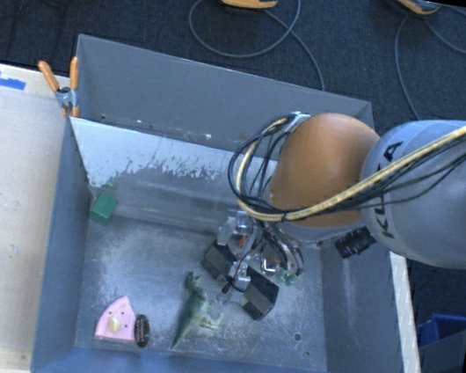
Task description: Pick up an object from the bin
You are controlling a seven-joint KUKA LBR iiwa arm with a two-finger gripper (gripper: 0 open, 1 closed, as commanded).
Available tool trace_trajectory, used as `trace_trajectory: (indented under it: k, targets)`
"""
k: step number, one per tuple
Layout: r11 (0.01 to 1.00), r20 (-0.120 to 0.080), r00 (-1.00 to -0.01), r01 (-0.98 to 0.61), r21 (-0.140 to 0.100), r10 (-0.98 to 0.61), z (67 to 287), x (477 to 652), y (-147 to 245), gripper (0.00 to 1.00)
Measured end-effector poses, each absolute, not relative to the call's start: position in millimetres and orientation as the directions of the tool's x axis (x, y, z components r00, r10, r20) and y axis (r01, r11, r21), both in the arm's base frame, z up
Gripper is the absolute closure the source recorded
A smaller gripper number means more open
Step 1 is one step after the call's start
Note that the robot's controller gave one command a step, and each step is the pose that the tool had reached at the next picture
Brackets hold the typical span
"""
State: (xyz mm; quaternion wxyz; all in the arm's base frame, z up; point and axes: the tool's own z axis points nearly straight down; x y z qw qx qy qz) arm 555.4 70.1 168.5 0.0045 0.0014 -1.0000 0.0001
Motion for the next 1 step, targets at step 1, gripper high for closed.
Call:
trace_trajectory:
  k: [1]
  targets:
    - [1.0,0.002,-1.0,-0.001,0.0,-0.001,172.8,557.1,69.8,0.0]
